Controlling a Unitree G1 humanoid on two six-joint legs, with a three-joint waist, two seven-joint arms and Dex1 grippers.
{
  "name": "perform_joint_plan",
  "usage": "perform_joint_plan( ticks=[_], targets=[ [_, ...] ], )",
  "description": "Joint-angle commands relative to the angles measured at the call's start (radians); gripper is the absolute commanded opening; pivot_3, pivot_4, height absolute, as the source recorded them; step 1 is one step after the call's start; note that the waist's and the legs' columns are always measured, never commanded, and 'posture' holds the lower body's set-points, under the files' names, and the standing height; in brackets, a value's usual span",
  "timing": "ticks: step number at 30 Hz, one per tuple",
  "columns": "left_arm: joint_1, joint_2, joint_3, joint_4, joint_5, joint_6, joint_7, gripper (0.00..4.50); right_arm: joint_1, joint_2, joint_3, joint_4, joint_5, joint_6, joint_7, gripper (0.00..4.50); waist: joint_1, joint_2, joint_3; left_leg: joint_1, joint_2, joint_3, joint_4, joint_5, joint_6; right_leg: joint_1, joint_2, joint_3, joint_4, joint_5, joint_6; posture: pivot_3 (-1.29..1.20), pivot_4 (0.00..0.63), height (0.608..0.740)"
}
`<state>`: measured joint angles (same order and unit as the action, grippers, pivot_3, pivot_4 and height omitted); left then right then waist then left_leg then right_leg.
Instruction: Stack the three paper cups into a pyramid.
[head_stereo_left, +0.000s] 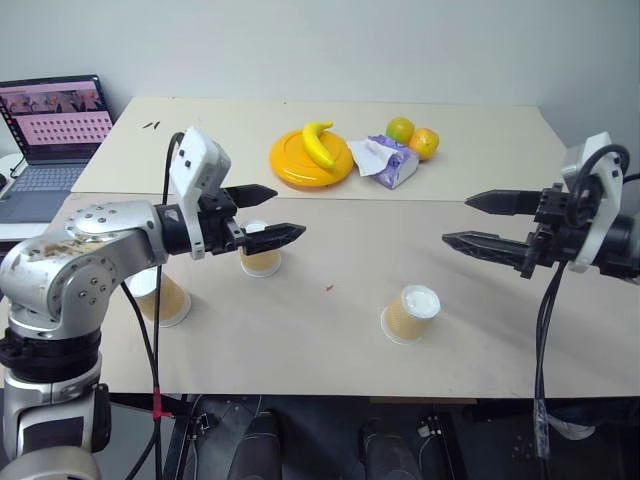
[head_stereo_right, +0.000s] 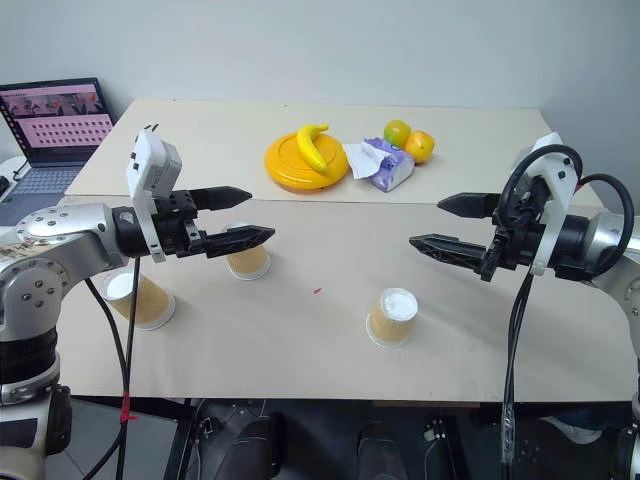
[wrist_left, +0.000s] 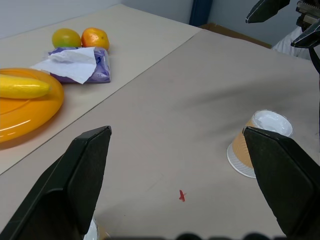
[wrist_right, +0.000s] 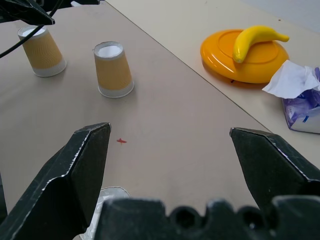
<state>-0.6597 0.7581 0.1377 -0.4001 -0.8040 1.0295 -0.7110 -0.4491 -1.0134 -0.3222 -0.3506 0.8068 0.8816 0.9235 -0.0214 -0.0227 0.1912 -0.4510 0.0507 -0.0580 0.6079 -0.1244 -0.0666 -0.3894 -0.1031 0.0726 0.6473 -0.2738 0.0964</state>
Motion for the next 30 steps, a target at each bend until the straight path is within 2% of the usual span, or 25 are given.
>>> perform_joint_plan(
  ticks=[1, 10, 17, 20, 24, 27, 30],
  targets=[
    [-0.008, 0.008, 0.016, -0.024, 0.01, -0.041, 0.002, 4.5, -0.032, -0.012, 0.004, 0.002, -0.016, -0.041, 0.011, 4.47, 0.0, 0.0, 0.0, 0.0, 0.0, 0.0, 0.0, 0.0, 0.0, 0.0, 0.0, 0.0, 0.0, 0.0, 0.0, 0.0, 0.15, 0.732],
    [-0.027, -0.019, 0.02, 0.005, 0.014, -0.052, 0.031, 4.5, -0.035, -0.006, 0.025, 0.006, -0.036, -0.055, 0.006, 4.47, 0.004, 0.0, 0.0, 0.0, 0.0, 0.0, 0.0, 0.0, 0.0, 0.0, 0.0, 0.0, 0.0, 0.0, 0.0, 0.0, 0.15, 0.732],
    [-0.038, -0.023, 0.081, 0.019, 0.008, -0.042, 0.106, 4.5, -0.056, 0.011, 0.058, 0.04, -0.065, -0.084, 0.018, 4.47, 0.002, 0.0, 0.0, 0.0, 0.0, 0.0, 0.0, 0.0, 0.0, 0.0, 0.0, 0.0, 0.0, 0.0, 0.0, 0.0, 0.15, 0.732],
    [-0.044, -0.092, 0.155, 0.021, 0.005, -0.034, 0.249, 4.5, -0.102, 0.044, 0.103, 0.082, -0.083, -0.107, 0.023, 4.47, 0.001, 0.0, 0.0, 0.0, 0.0, 0.0, 0.0, 0.0, 0.0, 0.0, 0.0, 0.0, 0.0, 0.0, 0.0, 0.0, 0.15, 0.732],
    [-0.01, -0.16, 0.213, -0.086, -0.003, -0.019, 0.395, 4.5, -0.182, 0.12, 0.199, 0.18, -0.16, -0.182, 0.04, 4.47, -0.002, -0.001, 0.0, 0.0, 0.0, 0.0, 0.001, 0.0, 0.0, 0.001, 0.0, 0.0, 0.0, 0.0, 0.0, 0.0, 0.15, 0.732],
    [-0.04, -0.18, 0.246, -0.13, -0.023, -0.001, 0.483, 4.5, -0.214, 0.151, 0.24, 0.23, -0.198, -0.214, 0.065, 4.47, 0.0, -0.001, 0.0, 0.0, 0.0, 0.0, 0.0, 0.0, 0.0, 0.0, 0.0, 0.0, 0.0, 0.0, 0.0, 0.0, 0.15, 0.732],
    [-0.064, -0.152, 0.282, -0.159, -0.016, 0.014, 0.552, 4.5, -0.244, 0.189, 0.273, 0.285, -0.222, -0.249, 0.092, 4.47, 0.003, -0.001, 0.0, 0.0, 0.0, 0.0, 0.0, 0.0, 0.0, 0.0, 0.0, 0.0, 0.0, 0.0, 0.0, 0.0, 0.15, 0.732]
  ],
)
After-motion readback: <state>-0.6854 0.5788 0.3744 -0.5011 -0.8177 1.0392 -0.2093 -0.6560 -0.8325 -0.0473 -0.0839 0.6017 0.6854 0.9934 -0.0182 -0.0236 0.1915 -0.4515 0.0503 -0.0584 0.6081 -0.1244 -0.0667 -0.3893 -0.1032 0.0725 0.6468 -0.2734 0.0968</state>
